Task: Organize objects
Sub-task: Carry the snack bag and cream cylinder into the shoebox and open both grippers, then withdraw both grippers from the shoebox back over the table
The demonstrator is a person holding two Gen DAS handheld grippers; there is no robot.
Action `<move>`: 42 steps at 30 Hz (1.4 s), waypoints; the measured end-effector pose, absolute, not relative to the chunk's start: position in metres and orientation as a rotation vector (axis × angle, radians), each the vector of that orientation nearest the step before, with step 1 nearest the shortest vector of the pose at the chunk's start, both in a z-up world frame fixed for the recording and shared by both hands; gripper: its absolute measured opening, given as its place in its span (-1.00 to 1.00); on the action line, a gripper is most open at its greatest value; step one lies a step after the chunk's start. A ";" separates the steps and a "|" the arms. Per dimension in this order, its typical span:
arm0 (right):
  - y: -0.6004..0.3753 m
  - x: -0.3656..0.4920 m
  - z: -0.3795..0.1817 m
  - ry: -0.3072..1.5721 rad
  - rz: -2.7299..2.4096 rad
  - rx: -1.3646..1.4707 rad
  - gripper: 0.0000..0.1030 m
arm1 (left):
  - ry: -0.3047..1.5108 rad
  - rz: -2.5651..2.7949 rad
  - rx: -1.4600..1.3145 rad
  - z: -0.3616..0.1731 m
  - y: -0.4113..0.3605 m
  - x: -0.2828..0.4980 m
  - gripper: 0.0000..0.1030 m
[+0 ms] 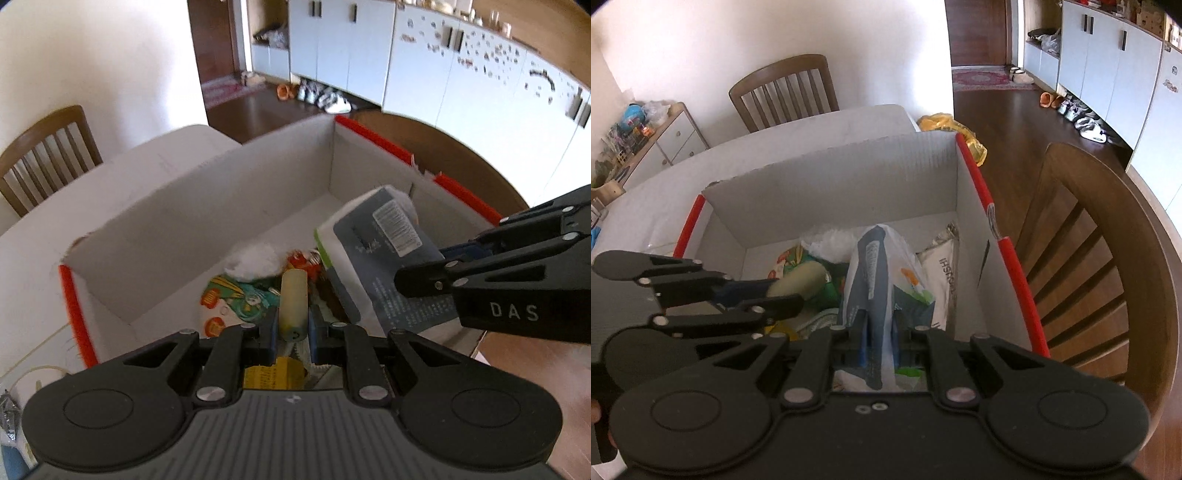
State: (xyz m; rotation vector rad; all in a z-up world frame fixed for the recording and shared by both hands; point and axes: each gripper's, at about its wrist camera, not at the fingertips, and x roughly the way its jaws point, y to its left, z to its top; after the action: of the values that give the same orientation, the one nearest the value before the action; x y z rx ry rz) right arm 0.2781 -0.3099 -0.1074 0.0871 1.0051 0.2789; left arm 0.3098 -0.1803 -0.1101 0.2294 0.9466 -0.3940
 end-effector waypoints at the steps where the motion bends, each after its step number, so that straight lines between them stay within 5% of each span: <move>1: -0.311 0.278 -0.108 1.007 0.282 0.091 -0.79 | 0.964 -0.399 0.232 -0.112 -0.182 0.312 -0.71; 18: -0.320 0.272 -0.096 1.001 0.318 0.106 -0.59 | 1.124 -0.428 0.238 -0.134 -0.188 0.325 -0.70; 42: -0.311 0.250 -0.060 0.923 0.347 0.106 -0.31 | 0.975 -0.390 0.080 -0.074 -0.142 0.287 -0.65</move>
State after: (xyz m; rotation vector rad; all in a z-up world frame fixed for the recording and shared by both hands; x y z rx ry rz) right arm 0.2504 -0.3114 -0.0605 0.1062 0.9233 0.3466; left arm 0.2872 -0.1415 -0.0743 0.0801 0.9752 -0.3902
